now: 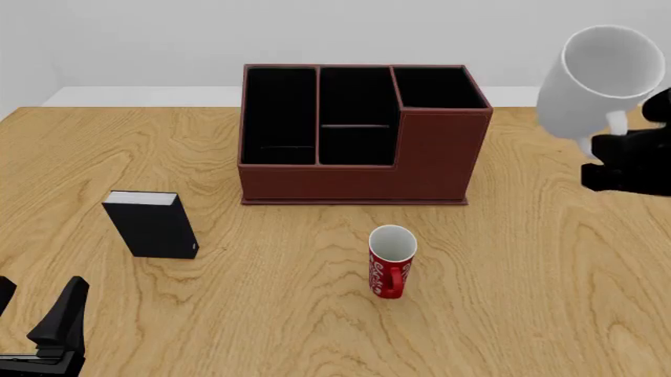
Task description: Pick up the white mug and place it to the right of the caddy.
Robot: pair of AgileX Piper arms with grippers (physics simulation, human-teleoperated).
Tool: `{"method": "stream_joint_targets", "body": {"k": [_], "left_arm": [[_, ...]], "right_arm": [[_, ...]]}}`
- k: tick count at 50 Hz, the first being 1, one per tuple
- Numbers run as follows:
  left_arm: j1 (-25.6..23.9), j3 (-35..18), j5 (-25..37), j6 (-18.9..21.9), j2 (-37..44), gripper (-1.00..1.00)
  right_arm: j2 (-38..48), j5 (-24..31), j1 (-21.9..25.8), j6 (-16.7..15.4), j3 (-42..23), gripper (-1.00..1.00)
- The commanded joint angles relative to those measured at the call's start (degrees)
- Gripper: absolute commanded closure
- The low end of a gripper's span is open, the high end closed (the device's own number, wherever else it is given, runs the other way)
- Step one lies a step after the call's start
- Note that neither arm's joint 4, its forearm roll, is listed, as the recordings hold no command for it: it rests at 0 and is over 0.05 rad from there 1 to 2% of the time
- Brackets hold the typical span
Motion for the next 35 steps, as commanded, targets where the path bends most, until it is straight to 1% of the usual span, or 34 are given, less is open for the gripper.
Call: {"method": "stream_joint_targets", "body": {"k": [1,8,13,22,24,25,35], "left_arm": [[0.0,0.0,0.0,0.0,0.0,-1.00],[0.0,0.0,0.0,0.0,0.0,-1.00],[0.0,0.0,0.0,0.0,0.0,-1.00],[0.0,0.0,0.0,0.0,0.0,-1.00],[0.0,0.0,0.0,0.0,0.0,-1.00],[0.0,0.0,0.0,0.0,0.0,-1.00],[0.0,0.0,0.0,0.0,0.0,-1.00]], "right_arm": [[2.3,-2.0,-1.8,1.2,-0.9,1.00],[4.6,-3.3,-2.4,1.2,-1.9,1.00],[5.6,-3.0,-2.9,1.6,-3.9,1.00],[8.0,-4.1,-3.2,1.8,-5.1,1.00],[8.2,-4.0,-3.1,2.1,-5.4,1.00],[8.3,-4.0,-2.4,2.9,-5.7,1.00],[11.2,-5.1,-3.3,2.4,-7.0,1.00]]}}
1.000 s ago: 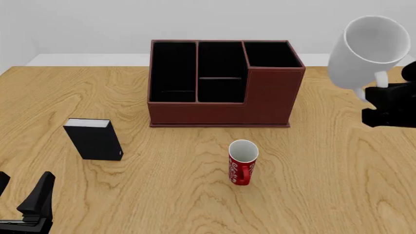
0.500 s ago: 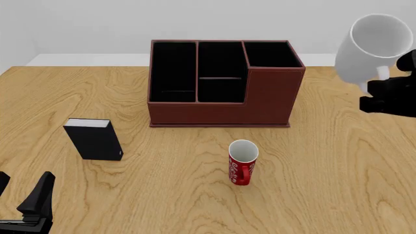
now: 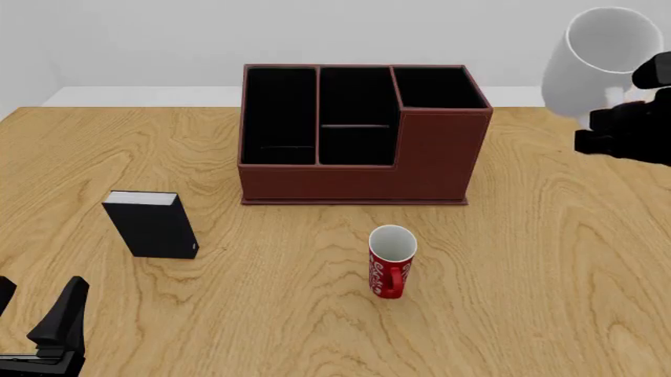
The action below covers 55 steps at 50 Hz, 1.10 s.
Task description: Pick up the white mug and place it to the right of the caddy.
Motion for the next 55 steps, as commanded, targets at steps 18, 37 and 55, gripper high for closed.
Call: {"method": "stream_joint_targets", "body": {"k": [18,37,55], "left_arm": [[0.0,0.0,0.0,0.0,0.0,-1.00],[0.0,0.0,0.0,0.0,0.0,-1.00],[0.0,0.0,0.0,0.0,0.0,-1.00]], "right_arm": [[8.1,-2.7,-1.2,1.0,-4.5,1.00],[14.2,-5.1,-2.0,0.9,-5.3,1.00],[17.6,-5.2,-1.8,0.8,-7.4,1.00]]}}
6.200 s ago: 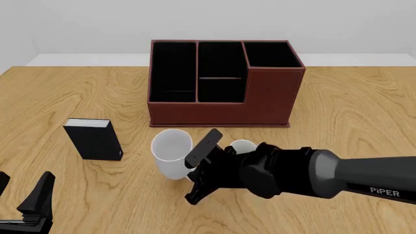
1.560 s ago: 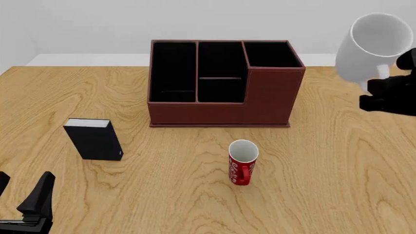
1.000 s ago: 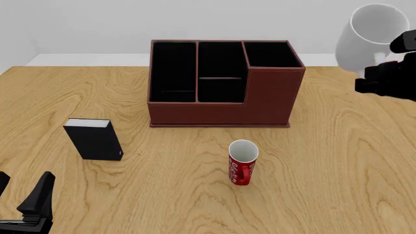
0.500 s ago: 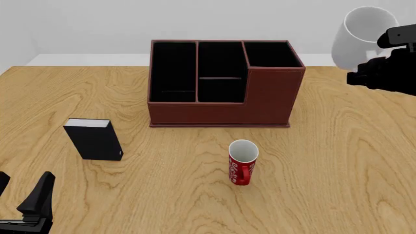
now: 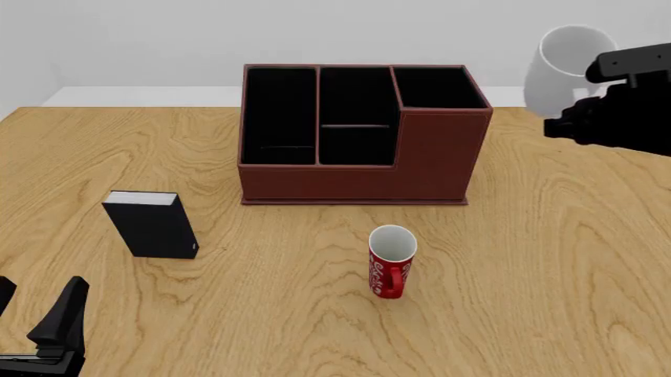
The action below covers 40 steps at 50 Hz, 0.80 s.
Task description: Pick up the white mug and place it to the right of the caddy.
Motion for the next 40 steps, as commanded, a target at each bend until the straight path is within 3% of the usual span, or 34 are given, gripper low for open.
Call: {"method": "stream_joint_targets", "body": {"k": [1,40], "left_arm": [[0.0,0.0,0.0,0.0,0.0,-1.00],[0.0,0.0,0.0,0.0,0.0,-1.00]], "right_arm": [[2.1,-0.3,0.0,0.6,-1.4,1.00],[9.2,-3.2,-0.7,1.0,-2.9,1.00]]}}
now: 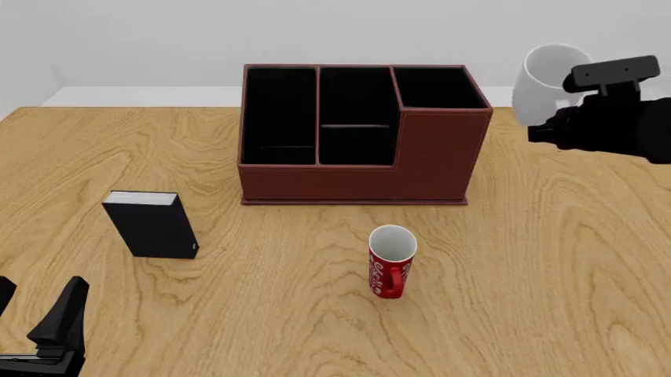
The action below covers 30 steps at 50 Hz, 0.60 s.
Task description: Pick up the white mug and place it to the right of the caddy.
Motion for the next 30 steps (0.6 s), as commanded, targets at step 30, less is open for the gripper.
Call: {"method": "stream_joint_targets", "body": {"k": [30], "left_arm": [[0.0,0.0,0.0,0.0,0.0,-1.00]], "right_arm": [[6.1,-2.7,-1.8,1.6,-2.8,1.00]]}}
